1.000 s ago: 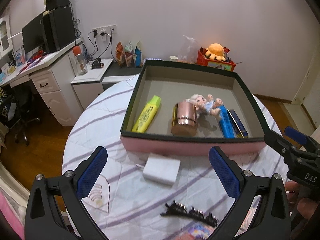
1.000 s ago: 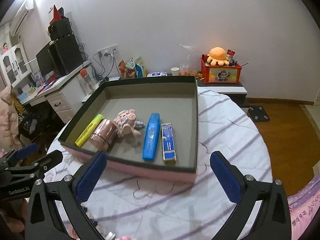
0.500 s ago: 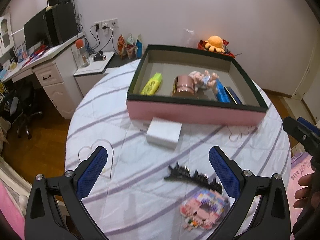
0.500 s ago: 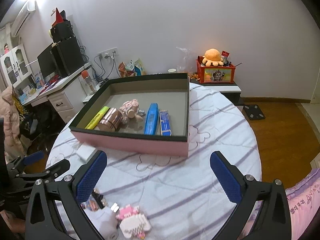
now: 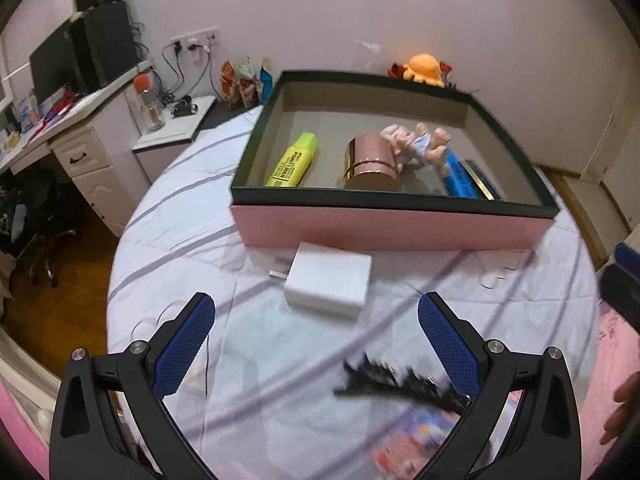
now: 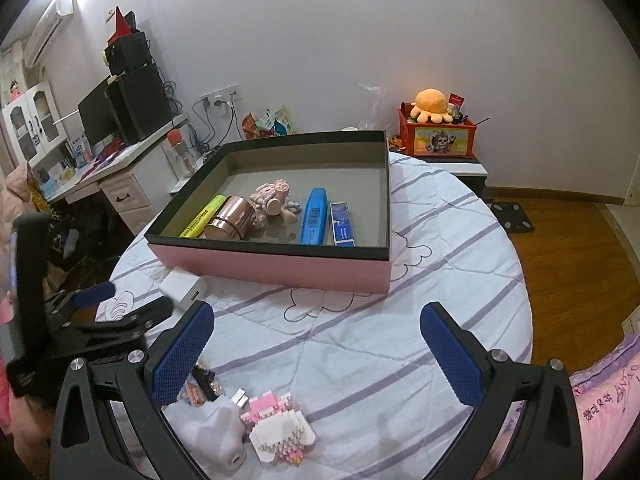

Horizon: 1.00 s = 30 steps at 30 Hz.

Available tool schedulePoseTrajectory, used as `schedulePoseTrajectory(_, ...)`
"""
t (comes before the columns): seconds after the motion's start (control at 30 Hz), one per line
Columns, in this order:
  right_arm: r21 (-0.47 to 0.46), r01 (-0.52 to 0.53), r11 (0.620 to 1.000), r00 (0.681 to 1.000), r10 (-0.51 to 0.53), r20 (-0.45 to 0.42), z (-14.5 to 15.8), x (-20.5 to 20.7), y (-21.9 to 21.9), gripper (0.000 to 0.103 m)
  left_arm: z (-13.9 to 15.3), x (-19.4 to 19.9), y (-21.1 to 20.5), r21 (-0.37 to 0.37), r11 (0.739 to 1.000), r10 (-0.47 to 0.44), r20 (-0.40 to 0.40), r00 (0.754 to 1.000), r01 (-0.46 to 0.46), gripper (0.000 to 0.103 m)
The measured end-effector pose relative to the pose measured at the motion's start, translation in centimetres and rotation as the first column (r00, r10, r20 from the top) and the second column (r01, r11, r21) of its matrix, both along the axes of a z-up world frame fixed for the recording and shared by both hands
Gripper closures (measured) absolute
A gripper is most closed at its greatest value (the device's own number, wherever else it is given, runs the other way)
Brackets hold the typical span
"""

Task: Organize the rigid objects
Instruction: 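Withdraw the right tool and move the left tool toward the white charger, then grasp the white charger block with the left tool and lift it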

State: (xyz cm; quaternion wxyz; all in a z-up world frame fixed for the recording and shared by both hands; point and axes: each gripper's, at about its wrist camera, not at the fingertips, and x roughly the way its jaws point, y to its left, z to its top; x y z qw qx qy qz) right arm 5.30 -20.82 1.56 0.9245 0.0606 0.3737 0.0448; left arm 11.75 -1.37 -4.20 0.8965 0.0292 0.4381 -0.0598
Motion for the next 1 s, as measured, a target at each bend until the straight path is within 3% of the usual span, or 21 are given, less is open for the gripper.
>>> schedulePoseTrajectory(0.17,-0.01,0.011,1.0,1.0,-0.011,-0.028,-0.7,1.8,0.2,0.0,-2.6,3.2,-0.2,0.027,0.999,-0.045,-0.058,0.997,0.046,0.002)
schedulePoseTrajectory(0.27,-0.021,0.02,1.0,0.999,-0.021,-0.047,-1.2,2.9,0.3,0.0,-4.0,4.4,0.0,0.007,0.997,-0.071,-0.099,0.993,0.072,0.012)
schedulePoseTrajectory(0.33,-0.027,0.024,0.999,0.998,-0.025,-0.057,-1.5,3.4,0.4,0.0,-4.1,4.6,-0.1,0.009,0.996,-0.083,-0.082,0.993,0.084,0.013)
schedulePoseTrajectory(0.5,-0.04,0.025,0.999,0.997,-0.028,-0.078,-2.0,4.4,0.5,0.0,-3.8,4.6,0.3,-0.026,0.995,-0.099,-0.061,0.993,0.098,0.036)
schedulePoseTrajectory(0.6,-0.045,0.025,0.999,0.997,-0.028,-0.078,-2.0,4.5,0.6,0.0,-3.6,4.3,0.9,-0.06,0.994,-0.1,-0.062,0.993,0.096,0.036)
schedulePoseTrajectory(0.83,-0.036,0.028,0.999,0.997,-0.031,-0.073,-1.9,4.1,0.2,0.0,-3.3,2.6,1.1,-0.067,0.994,-0.091,-0.057,0.994,0.087,0.036)
schedulePoseTrajectory(1.0,-0.028,0.032,0.999,0.998,-0.034,-0.058,-1.4,3.6,-0.2,0.0,-1.5,1.4,1.3,-0.067,0.995,-0.072,-0.029,0.997,0.07,0.036)
